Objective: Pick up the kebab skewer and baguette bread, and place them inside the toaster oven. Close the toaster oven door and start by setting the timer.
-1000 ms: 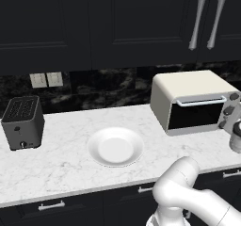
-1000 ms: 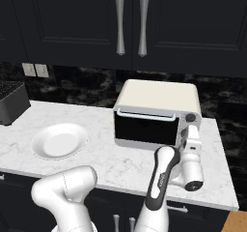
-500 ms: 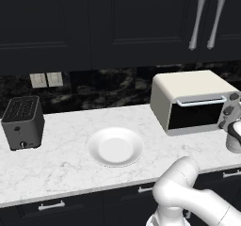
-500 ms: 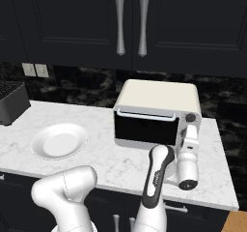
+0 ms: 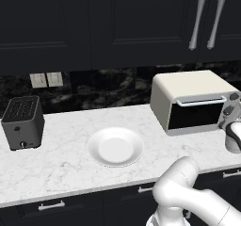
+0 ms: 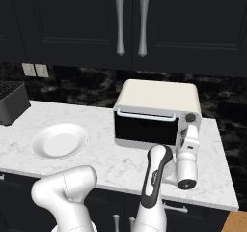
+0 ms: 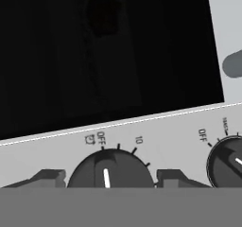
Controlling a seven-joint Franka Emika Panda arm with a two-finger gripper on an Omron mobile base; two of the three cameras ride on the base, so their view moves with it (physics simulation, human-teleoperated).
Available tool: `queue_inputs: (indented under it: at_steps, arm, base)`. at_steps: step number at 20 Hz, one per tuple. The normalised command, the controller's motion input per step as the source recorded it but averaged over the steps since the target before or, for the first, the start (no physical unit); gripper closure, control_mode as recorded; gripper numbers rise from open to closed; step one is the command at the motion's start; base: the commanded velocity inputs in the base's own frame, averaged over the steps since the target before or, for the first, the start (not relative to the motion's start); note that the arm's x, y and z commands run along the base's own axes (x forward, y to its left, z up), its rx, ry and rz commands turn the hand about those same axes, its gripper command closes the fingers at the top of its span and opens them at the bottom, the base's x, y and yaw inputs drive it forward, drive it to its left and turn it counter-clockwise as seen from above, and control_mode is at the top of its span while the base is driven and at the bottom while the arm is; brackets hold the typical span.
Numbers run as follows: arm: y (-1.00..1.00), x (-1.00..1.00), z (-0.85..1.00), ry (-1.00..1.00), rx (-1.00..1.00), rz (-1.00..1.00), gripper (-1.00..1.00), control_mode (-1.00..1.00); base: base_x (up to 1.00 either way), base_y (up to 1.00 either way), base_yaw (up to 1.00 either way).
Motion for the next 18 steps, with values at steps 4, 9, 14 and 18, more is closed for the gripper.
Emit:
queue_inputs:
  at_steps: [4,9,14,18]
  arm:
    - [0.0,0.04,0.06,0.0,0.15,0.0,1.0,-1.0]
    - [0.0,0.08,0.0,0.0,0.16,0.0,1.0,-1.0]
    - [0.0,0.07,0.0,0.0,0.16,0.0,1.0,-1.0]
    - [0.0,0.01,0.0,0.0,0.17,0.0,1.0,-1.0]
  base:
    - [0.0,0.0,0.0]
    - [0.0,0.0,0.0]
    - [0.0,0.0,0.0]
    - [0.0,0.0,0.0]
